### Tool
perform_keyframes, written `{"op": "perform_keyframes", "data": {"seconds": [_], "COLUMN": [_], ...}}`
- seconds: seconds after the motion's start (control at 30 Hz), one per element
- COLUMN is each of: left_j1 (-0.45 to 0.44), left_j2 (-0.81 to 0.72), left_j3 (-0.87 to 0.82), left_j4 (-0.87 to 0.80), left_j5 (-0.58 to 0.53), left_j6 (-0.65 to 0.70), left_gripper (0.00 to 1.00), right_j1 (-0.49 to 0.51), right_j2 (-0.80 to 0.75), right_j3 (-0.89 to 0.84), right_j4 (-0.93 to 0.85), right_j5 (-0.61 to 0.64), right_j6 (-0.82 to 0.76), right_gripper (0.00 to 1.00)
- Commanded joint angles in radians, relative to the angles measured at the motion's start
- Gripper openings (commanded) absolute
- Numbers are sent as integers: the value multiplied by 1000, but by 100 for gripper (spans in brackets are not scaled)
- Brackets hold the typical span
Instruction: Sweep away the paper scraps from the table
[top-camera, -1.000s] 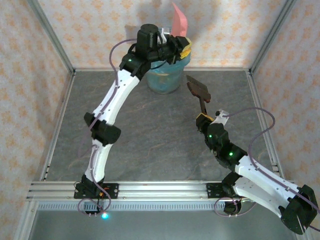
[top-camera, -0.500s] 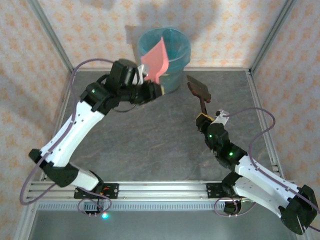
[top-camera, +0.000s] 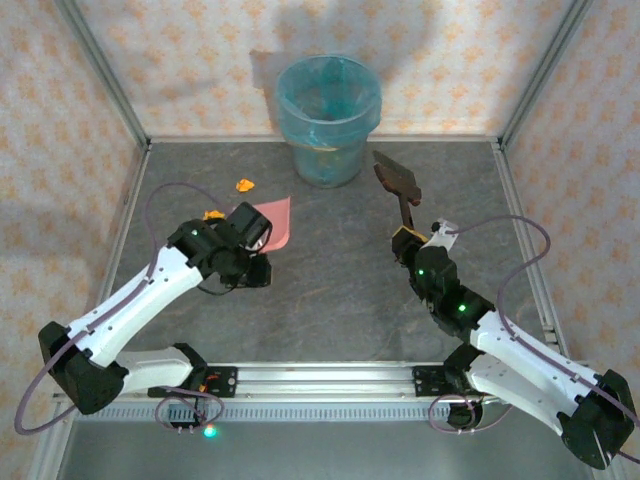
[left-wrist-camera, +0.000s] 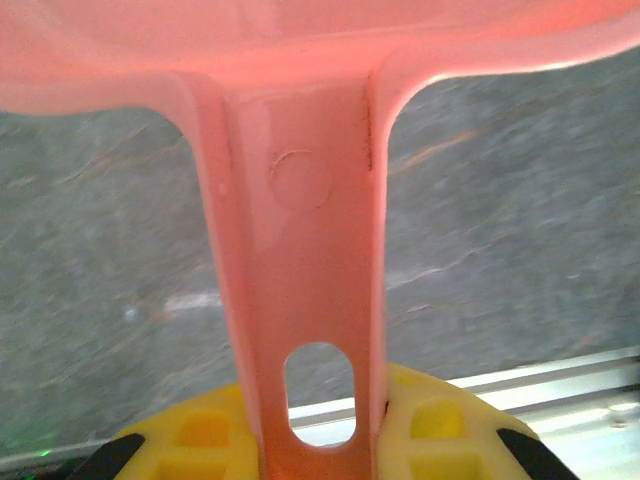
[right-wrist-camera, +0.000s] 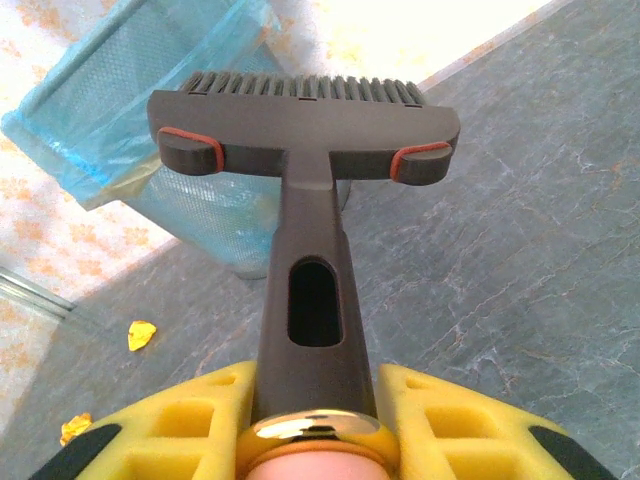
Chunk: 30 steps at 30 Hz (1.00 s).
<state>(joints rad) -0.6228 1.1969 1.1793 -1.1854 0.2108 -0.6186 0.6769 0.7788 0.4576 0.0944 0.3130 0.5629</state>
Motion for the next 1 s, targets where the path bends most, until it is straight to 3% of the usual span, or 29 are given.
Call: {"op": "perform_keyframes", "data": {"seconds": [0.0,0.13,0.3,0.6,0.97], "left_j1": [-18,-42,-43,-44,-92], "left_j2": [-31,-52,-72,-81,-107], "left_j3": [-53,-123,-179,-265,-353], "left_j4": [-85,-91,-89,-47,-3], "left_j5": [-106,-140,-191,-184,-160], "left_j6": [16,-3,-28,-84,-181], "left_gripper": [0,0,0,0,0], "right_j1": [-4,34,172,263,264], "right_j2": [-15,-16,66,561,1222], "right_j3": [34,137,312,918,1699], "right_j4": [31,-42,-90,-416,-805], "right_j5": [-49,-103,-109,-309,-516], "right_j6": [-54,-142,-205,-220,-383], "right_gripper": [0,0,0,0,0]}}
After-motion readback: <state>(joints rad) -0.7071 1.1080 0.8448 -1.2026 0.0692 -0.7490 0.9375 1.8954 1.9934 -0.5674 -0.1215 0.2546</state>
